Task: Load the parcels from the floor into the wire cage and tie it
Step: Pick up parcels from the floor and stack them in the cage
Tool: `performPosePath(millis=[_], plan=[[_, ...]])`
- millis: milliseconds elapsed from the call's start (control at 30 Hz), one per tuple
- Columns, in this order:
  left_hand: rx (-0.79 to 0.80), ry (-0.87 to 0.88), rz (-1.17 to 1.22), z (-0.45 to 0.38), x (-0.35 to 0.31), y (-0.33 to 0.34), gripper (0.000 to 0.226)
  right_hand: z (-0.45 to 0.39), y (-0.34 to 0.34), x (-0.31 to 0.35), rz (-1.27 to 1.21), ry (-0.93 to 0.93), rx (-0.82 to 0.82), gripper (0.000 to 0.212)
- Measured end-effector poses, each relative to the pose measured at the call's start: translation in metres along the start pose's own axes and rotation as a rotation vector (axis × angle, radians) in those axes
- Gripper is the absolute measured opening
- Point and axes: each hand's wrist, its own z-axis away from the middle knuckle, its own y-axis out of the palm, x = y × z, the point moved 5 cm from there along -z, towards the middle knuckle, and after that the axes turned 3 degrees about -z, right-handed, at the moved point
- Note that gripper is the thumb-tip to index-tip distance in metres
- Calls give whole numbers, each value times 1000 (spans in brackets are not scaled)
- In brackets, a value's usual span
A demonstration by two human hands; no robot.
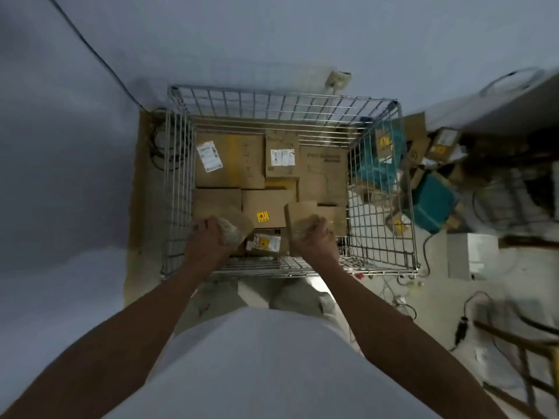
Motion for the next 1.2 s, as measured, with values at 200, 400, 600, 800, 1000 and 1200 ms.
performPosePath(millis=[200, 400, 600, 800, 1000, 1200], plan=[[110, 53, -102, -51, 38, 33, 89, -31, 57, -18, -208, 196, -45, 100], [256, -22, 29, -88, 22, 91, 103, -72, 74, -47, -289, 364, 5, 115], [261, -38, -45, -113, -67, 112, 104, -110, 36, -93, -229, 314, -29, 98], [319, -83, 121, -128, -161, 161, 107, -172, 16, -170, -287, 340, 81, 103], [314, -306, 350, -144, -225, 241, 100, -221, -3, -249, -392, 472, 125, 113], [395, -370, 211, -136, -217, 298, 98, -238, 9, -300, -254, 585, 171, 122]])
